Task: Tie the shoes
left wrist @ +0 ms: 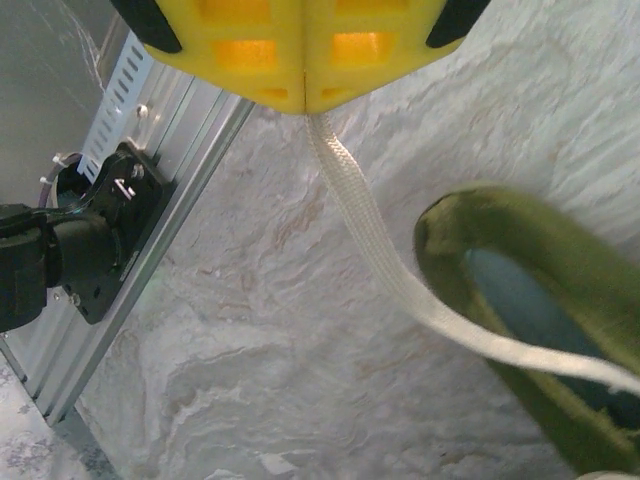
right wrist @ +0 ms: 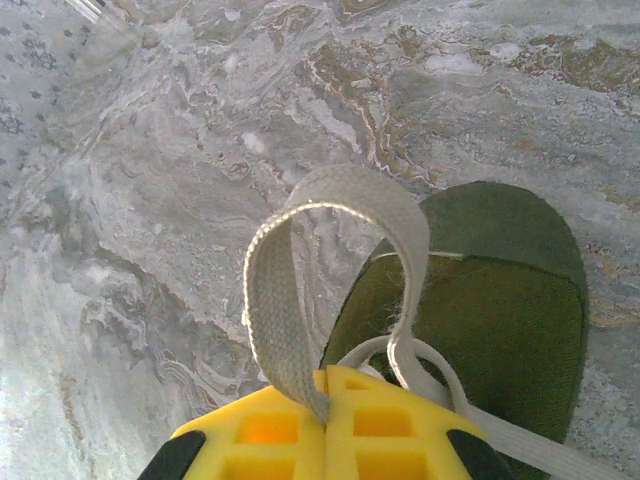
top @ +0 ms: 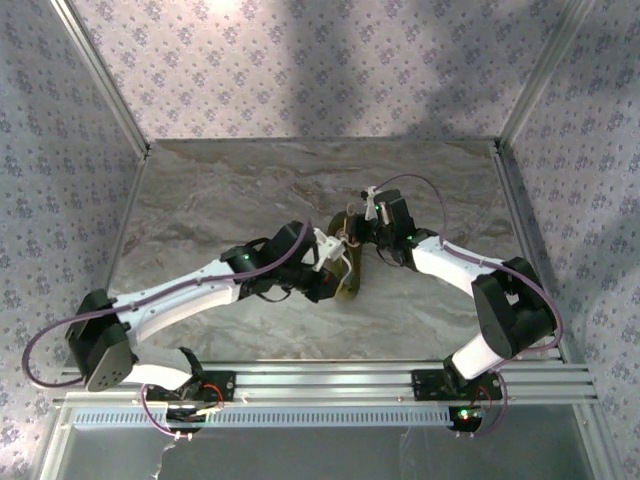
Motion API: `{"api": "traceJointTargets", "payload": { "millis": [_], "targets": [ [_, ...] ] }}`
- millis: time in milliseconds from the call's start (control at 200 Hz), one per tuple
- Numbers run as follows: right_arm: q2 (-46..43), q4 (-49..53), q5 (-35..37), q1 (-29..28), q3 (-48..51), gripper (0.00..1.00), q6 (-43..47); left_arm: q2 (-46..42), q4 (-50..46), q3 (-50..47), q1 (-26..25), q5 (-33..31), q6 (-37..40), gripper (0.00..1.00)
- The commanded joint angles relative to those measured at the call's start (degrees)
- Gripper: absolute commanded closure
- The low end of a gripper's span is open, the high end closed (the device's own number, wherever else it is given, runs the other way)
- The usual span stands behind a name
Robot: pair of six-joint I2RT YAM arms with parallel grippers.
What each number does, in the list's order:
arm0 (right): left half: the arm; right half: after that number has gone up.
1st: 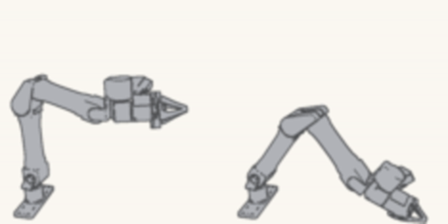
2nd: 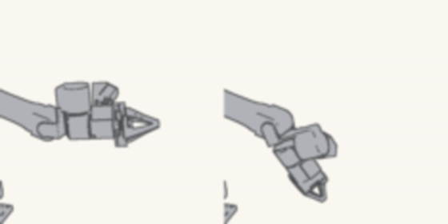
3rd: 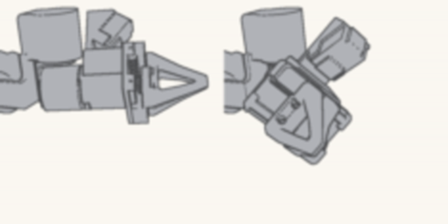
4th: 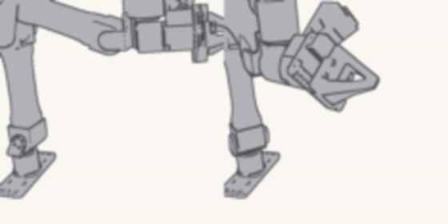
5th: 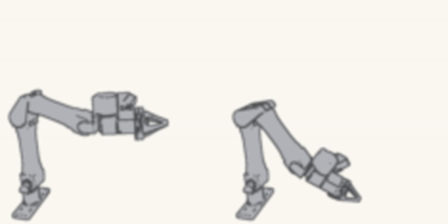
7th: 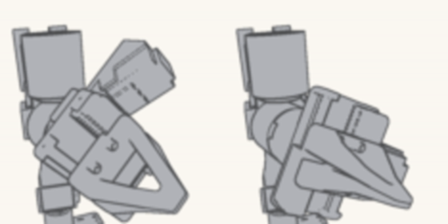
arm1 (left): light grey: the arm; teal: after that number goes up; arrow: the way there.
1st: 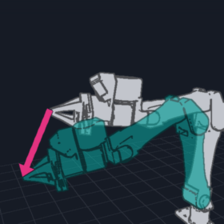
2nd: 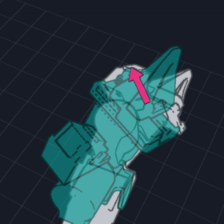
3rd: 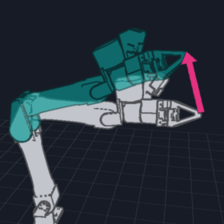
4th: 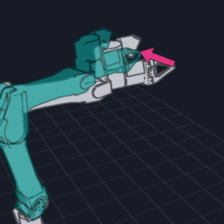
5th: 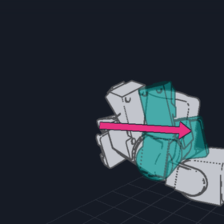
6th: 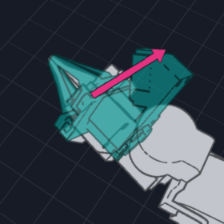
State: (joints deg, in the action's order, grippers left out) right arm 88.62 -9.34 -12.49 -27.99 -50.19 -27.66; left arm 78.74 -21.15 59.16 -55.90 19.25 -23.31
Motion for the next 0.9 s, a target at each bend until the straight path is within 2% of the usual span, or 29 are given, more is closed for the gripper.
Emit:
{"api": "traceJointTargets", "payload": {
  "millis": [0, 305, 455, 595, 745, 859, 899],
  "targets": [
    [0.1, -2.4, -2.7, 1.2, -1.0, 1.0, -2.1, 3.7, 5.5, 4.1, -1.9, 2.9, 2.2, 1.0],
    [-0.6, -2.6, -3.3, 2.6, 0.3, 1.0, -3.3, 14.1, 10.9, 8.6, -3.7, 6.1, 1.8, 1.0],
    [-0.6, -2.5, -3.3, 2.9, 0.5, 1.0, -3.3, 14.9, 11.1, 7.9, -3.5, 3.8, 2.0, 0.63],
    [-0.5, -2.1, -3.2, 2.9, 0.3, 1.0, -2.8, 11.5, 12.3, 5.3, -2.7, 2.9, 2.5, 0.43],
    [-0.5, -1.6, -3.6, 2.8, 0.4, 1.0, -0.8, 5.1, 12.8, 0.8, 0.7, 0.2, 3.3, 0.46],
    [-1.1, -1.6, -5.4, 2.7, 1.0, 1.0, 3.8, 1.2, 13.1, -3.1, 7.3, -4.4, -0.6, 0.52],
    [-1.4, -1.8, -5.9, 2.8, 1.4, 1.0, 5.1, 0.6, 13.2, -4.0, 9.9, -5.7, -2.7, 0.58]
  ]
}}
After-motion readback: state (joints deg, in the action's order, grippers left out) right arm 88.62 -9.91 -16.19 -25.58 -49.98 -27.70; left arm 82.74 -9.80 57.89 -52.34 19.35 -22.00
